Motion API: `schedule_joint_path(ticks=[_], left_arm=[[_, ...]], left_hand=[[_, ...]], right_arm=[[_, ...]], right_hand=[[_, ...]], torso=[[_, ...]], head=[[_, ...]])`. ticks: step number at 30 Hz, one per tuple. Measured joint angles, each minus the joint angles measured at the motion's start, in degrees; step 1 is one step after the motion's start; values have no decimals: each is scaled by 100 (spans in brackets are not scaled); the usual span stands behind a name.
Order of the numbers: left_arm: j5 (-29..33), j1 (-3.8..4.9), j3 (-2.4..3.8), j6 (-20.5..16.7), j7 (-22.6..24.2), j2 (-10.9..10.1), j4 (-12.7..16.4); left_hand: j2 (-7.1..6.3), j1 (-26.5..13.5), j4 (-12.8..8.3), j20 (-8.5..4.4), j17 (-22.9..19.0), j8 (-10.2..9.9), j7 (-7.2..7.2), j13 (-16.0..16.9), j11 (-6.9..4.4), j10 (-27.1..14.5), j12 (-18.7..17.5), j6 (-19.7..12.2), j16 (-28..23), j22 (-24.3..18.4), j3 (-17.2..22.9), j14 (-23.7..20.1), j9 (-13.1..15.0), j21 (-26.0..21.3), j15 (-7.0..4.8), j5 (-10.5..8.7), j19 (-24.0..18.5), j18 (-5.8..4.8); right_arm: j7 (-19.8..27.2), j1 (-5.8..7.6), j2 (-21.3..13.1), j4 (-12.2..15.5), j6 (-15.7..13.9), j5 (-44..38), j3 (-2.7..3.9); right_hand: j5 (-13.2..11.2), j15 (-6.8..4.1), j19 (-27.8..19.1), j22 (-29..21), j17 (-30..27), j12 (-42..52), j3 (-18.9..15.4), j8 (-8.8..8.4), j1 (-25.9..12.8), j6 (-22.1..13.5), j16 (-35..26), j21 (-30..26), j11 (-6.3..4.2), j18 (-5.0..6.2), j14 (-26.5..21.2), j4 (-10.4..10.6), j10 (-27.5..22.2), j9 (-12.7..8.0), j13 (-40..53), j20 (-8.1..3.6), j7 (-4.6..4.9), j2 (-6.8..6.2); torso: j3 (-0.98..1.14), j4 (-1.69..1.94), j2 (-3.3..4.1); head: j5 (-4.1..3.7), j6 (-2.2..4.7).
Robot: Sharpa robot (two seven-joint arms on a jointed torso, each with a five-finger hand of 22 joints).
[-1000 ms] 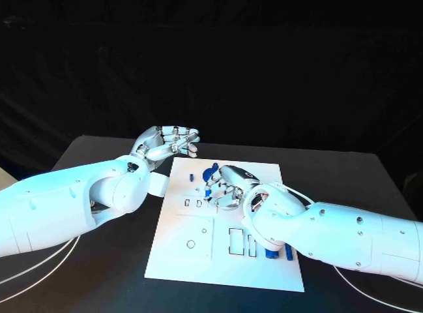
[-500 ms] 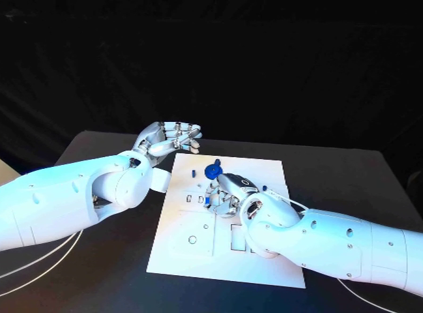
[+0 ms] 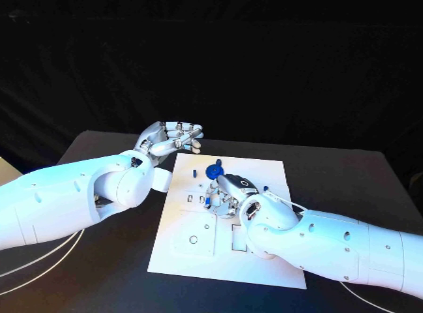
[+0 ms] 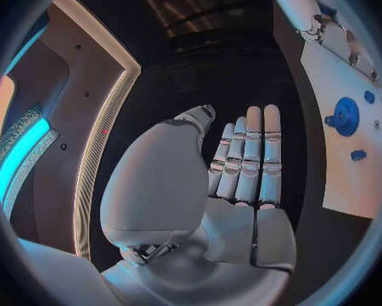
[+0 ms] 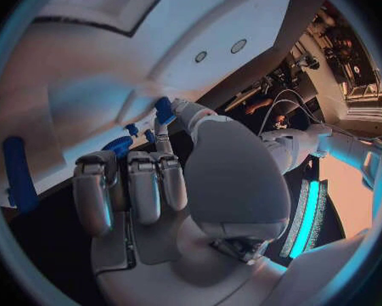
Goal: Assemble the parts on the task board
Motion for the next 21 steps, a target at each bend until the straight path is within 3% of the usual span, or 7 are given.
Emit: schedule_joint_path(ticks=[5,10,16,21], left_arm=[[0,0,0,5,-3,0,0],[0,0,0,10,-6,-4,0],[-1,0,0,16,-12,-8,1],[-1,0,0,21,-18,-11,4]], left_hand=[[0,0,0,0,0,0,0,0,0,0,0,0,0,0,0,0,0,0,0,0,0,0],[0,0,0,0,-1,0,0,0,0,0,0,0,0,0,0,0,0,0,0,0,0,0],[0,0,0,0,-1,0,0,0,0,0,0,0,0,-1,0,0,0,0,0,0,0,0],[0,0,0,0,-1,0,0,0,0,0,0,0,0,8,0,0,0,24,0,0,0,0]], right_arm=[[-4,-2,19,-32,0,-45,0],[-4,-2,45,-67,-1,-76,1],[-4,-1,68,-113,0,-98,2],[3,-1,84,-161,1,-105,4]], right_hand=[[-27,0,0,0,-1,0,-6,0,0,-9,0,0,0,0,0,6,0,12,0,0,-29,0],[-80,0,0,-1,-1,0,-21,0,-46,-28,0,0,0,0,0,21,0,158,0,0,-51,-47],[-134,0,0,-1,-1,0,-45,-40,-97,-165,0,0,3,0,0,45,-3,134,0,0,23,-97],[-212,24,0,-2,-2,0,-66,-116,-97,-306,0,0,73,0,24,55,-12,76,0,0,71,-97]], torso=[[-1,2,-2],[-3,3,-2],[-3,4,-2],[-4,5,1]], head=[[1,10],[-4,15],[2,24],[4,26]])
